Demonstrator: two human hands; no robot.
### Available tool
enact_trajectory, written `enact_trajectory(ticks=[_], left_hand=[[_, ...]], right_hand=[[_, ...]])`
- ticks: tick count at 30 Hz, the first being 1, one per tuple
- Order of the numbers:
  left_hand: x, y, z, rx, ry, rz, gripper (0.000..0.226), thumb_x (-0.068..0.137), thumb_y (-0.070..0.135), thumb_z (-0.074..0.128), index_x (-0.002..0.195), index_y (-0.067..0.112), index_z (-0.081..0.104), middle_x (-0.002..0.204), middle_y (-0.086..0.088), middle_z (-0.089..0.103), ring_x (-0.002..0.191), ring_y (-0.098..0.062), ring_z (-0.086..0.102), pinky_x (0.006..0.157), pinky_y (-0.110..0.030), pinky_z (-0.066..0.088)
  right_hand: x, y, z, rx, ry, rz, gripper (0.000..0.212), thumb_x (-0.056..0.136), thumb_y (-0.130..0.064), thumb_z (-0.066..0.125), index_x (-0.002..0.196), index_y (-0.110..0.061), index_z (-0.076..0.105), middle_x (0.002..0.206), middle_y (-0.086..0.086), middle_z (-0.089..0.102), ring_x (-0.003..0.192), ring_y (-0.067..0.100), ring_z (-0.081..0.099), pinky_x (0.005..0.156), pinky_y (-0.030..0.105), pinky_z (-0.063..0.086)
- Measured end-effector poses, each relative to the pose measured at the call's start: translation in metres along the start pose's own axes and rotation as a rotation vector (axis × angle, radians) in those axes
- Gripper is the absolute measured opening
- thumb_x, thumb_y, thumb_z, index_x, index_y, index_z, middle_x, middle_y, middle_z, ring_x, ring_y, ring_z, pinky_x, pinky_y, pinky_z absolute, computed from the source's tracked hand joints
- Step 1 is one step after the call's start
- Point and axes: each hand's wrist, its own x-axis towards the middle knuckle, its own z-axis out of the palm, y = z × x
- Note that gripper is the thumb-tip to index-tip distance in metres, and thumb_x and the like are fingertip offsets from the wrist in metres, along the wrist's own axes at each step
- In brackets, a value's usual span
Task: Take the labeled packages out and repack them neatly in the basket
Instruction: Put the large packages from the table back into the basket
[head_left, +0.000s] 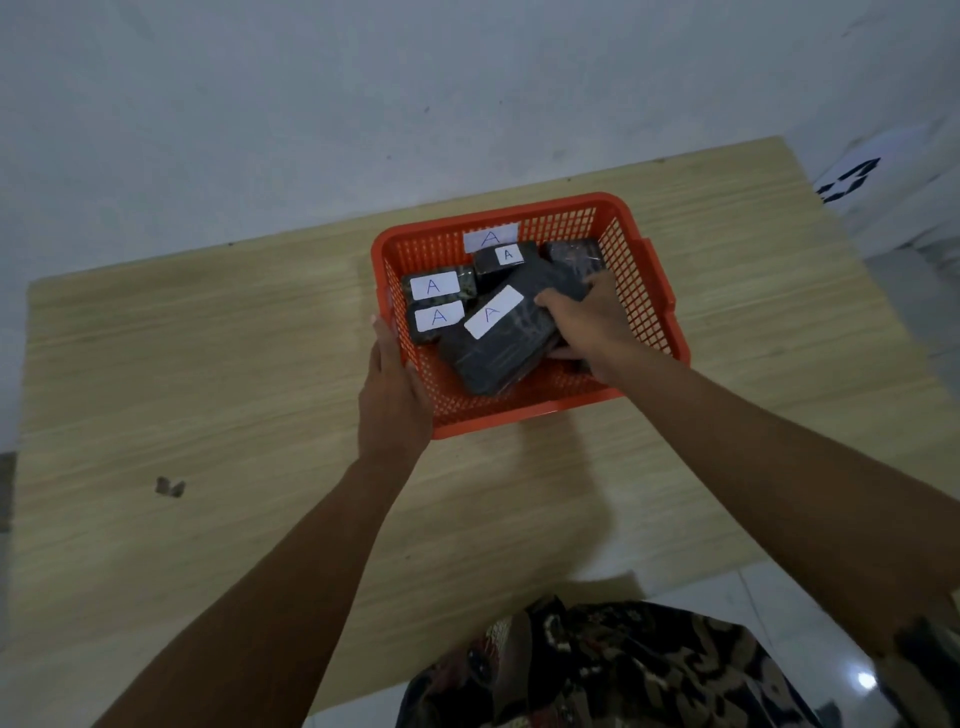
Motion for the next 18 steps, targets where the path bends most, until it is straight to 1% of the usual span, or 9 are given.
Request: enact_trajectory(ticks=[2, 3, 6, 7, 9, 11, 13, 15, 18], left_hand=[[0.001, -0.003, 0.002, 0.0, 0.006, 0.014, 0.061, 0.102, 0.019, 0.035, 0.151, -0.003, 0.007, 0.138, -0.026, 0.047, 0.098, -0.043, 0.06, 0.072, -0.034, 0.04], [0.001, -0.005, 0.003, 0.002, 0.004, 0.019, 0.062, 0.101, 0.019, 0.035, 0.151, -0.004, 0.006, 0.135, -0.026, 0.05, 0.097, -0.043, 0.061, 0.071, -0.033, 0.038], [0.003, -0.006, 0.003, -0.002, 0.003, -0.023, 0.062, 0.1, 0.016, 0.037, 0.152, -0.002, 0.007, 0.121, -0.029, 0.059, 0.091, -0.045, 0.061, 0.07, -0.035, 0.04], [0.003, -0.005, 0.003, -0.012, 0.009, -0.051, 0.061, 0.099, 0.019, 0.036, 0.152, -0.001, 0.011, 0.116, -0.03, 0.062, 0.09, -0.045, 0.062, 0.071, -0.038, 0.043], [0.004, -0.002, 0.0, -0.05, 0.014, -0.112, 0.054, 0.098, 0.023, 0.036, 0.148, 0.004, 0.027, 0.112, -0.026, 0.065, 0.09, -0.044, 0.063, 0.074, -0.042, 0.048], [0.004, 0.001, -0.001, -0.082, 0.005, -0.177, 0.038, 0.1, 0.02, 0.04, 0.134, 0.003, 0.042, 0.111, -0.022, 0.066, 0.094, -0.042, 0.062, 0.072, -0.036, 0.044], [0.005, 0.003, -0.001, -0.081, -0.005, -0.235, 0.029, 0.101, 0.019, 0.041, 0.12, 0.0, 0.049, 0.108, -0.023, 0.066, 0.095, -0.041, 0.06, 0.067, -0.03, 0.031], [0.005, 0.005, -0.002, -0.077, -0.008, -0.268, 0.027, 0.101, 0.022, 0.041, 0.111, -0.001, 0.052, 0.106, -0.024, 0.066, 0.095, -0.041, 0.06, 0.066, -0.029, 0.028], [0.005, 0.006, -0.003, -0.074, -0.004, -0.28, 0.028, 0.102, 0.024, 0.04, 0.108, 0.0, 0.053, 0.104, -0.023, 0.066, 0.093, -0.039, 0.059, 0.066, -0.03, 0.029]], right_hand=[[-0.001, 0.009, -0.004, -0.053, -0.015, 0.046, 0.053, 0.072, -0.033, 0.077, 0.113, -0.016, 0.048, 0.104, 0.002, 0.063, 0.094, 0.021, 0.068, 0.069, 0.04, 0.064], [-0.002, 0.011, -0.006, -0.108, -0.04, 0.062, 0.056, 0.07, -0.034, 0.078, 0.114, -0.015, 0.049, 0.105, 0.0, 0.063, 0.096, 0.02, 0.067, 0.074, 0.042, 0.063], [-0.004, 0.015, -0.016, -0.325, -0.174, 0.08, 0.057, 0.077, -0.035, 0.078, 0.125, -0.022, 0.05, 0.111, -0.006, 0.061, 0.101, 0.018, 0.061, 0.086, 0.041, 0.058], [-0.004, 0.017, -0.019, -0.404, -0.221, 0.074, 0.055, 0.08, -0.036, 0.077, 0.128, -0.022, 0.054, 0.117, -0.004, 0.063, 0.104, 0.019, 0.061, 0.089, 0.039, 0.056], [-0.006, 0.017, -0.02, -0.528, -0.286, 0.069, 0.054, 0.084, -0.036, 0.075, 0.131, -0.017, 0.058, 0.126, 0.001, 0.065, 0.107, 0.02, 0.061, 0.093, 0.034, 0.051], [-0.005, 0.016, -0.016, -0.593, -0.29, 0.061, 0.055, 0.085, -0.037, 0.074, 0.132, -0.012, 0.058, 0.13, 0.004, 0.062, 0.113, 0.023, 0.059, 0.096, 0.034, 0.049], [-0.006, 0.015, -0.009, -0.632, -0.281, 0.051, 0.057, 0.087, -0.041, 0.072, 0.131, -0.008, 0.058, 0.132, 0.008, 0.061, 0.119, 0.027, 0.059, 0.099, 0.036, 0.049], [-0.007, 0.017, -0.001, -0.652, -0.268, 0.018, 0.061, 0.088, -0.049, 0.069, 0.131, -0.007, 0.059, 0.133, 0.011, 0.061, 0.121, 0.03, 0.058, 0.102, 0.039, 0.049], [-0.006, 0.028, 0.01, -0.678, -0.236, -0.029, 0.063, 0.088, -0.053, 0.067, 0.136, -0.013, 0.055, 0.138, 0.009, 0.058, 0.127, 0.03, 0.055, 0.104, 0.039, 0.047]])
